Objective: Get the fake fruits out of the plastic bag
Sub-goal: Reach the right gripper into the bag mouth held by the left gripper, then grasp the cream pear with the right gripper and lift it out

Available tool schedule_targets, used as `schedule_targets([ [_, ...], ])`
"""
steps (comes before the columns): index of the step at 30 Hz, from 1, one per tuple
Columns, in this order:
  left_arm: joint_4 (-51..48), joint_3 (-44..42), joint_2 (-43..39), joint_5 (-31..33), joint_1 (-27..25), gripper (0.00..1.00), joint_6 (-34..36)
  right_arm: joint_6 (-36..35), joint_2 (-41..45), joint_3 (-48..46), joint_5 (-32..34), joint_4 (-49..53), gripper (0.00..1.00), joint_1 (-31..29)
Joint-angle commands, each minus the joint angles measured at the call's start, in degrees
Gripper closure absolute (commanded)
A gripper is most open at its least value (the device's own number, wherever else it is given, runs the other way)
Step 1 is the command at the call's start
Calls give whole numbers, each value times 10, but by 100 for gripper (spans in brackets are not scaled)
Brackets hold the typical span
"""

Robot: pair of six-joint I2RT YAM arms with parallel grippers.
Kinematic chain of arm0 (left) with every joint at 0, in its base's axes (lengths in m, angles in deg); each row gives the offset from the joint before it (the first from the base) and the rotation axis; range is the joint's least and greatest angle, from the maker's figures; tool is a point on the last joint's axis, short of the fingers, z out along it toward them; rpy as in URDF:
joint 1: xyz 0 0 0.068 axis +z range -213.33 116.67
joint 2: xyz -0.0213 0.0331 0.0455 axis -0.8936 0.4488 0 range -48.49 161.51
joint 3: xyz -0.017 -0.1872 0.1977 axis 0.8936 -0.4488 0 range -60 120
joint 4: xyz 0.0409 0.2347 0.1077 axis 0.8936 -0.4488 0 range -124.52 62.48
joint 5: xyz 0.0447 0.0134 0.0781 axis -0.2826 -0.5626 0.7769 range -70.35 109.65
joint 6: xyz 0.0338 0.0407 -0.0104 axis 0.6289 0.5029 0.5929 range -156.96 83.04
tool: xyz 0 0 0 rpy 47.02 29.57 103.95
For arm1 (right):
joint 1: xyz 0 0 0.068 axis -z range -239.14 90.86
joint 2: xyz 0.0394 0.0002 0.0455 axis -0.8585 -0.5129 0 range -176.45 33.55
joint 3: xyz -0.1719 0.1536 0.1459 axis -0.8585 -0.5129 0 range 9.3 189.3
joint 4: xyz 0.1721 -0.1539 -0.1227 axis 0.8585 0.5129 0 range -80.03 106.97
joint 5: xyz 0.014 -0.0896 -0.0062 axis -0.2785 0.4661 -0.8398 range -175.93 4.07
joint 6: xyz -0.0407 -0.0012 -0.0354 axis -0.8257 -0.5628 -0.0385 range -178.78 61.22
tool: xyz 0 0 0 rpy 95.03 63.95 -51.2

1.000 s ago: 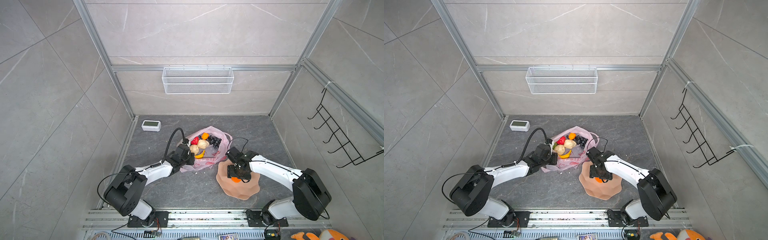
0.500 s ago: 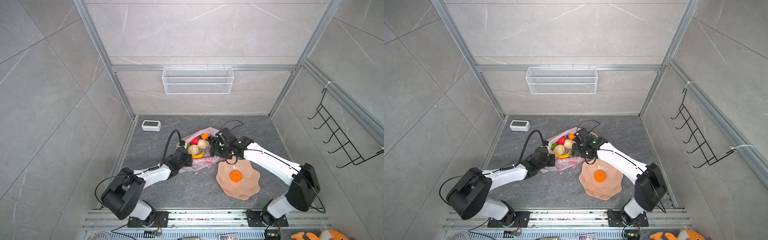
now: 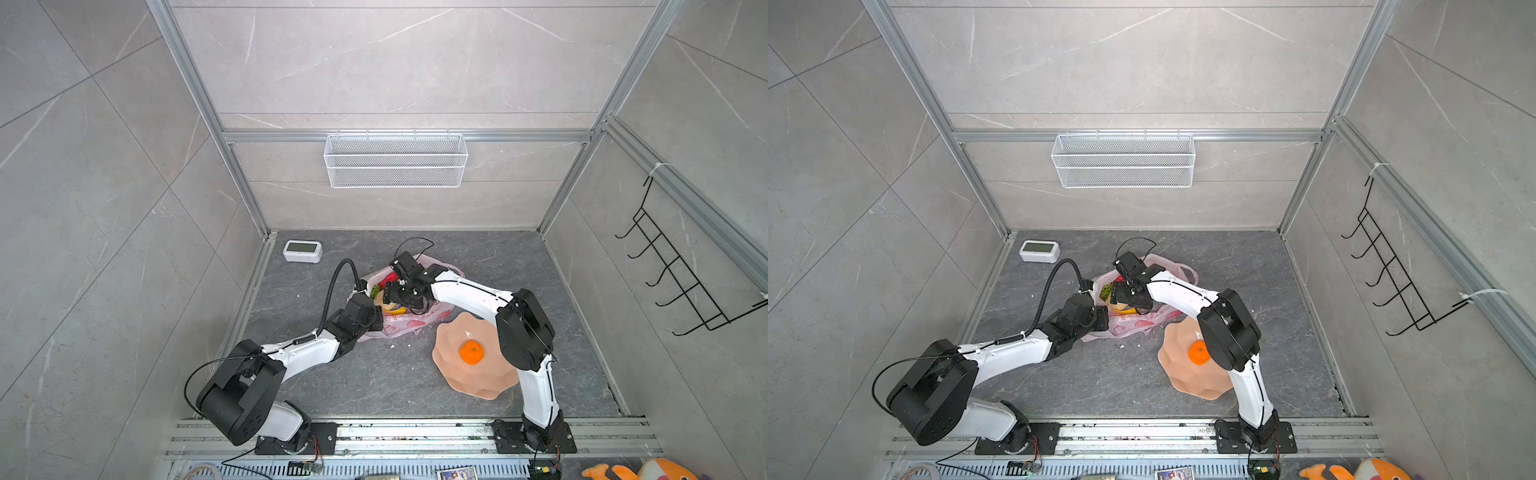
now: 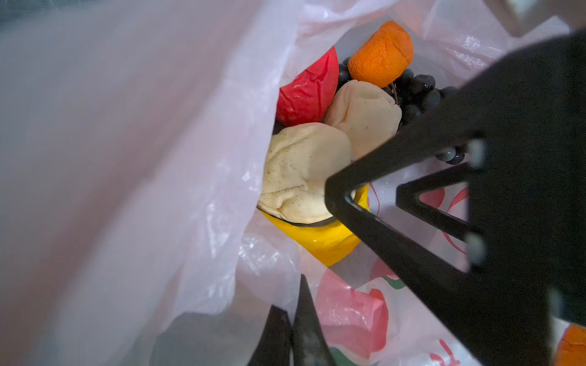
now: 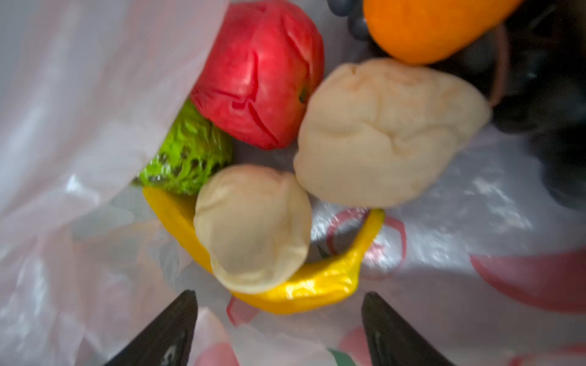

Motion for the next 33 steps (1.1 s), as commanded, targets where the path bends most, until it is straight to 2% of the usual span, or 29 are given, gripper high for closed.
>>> schedule_targets([
  [1,19,0,-13,11,4,100,-9,20,-37,30,-9,-3,16,10],
  [15,17,1,-12,8,4,100,-9,57,-113,65,-85,-46,11,23],
  [19,16,1,-13,10,5,100,-8,63,-99,48,-92,-66,19,23],
  [28,14,4,-9,8,5,99,-9,83,-8,-30,-106,-125,33,30],
  [33,13,6,-10,8,5,99,-9,99,45,-84,-116,-159,36,43],
])
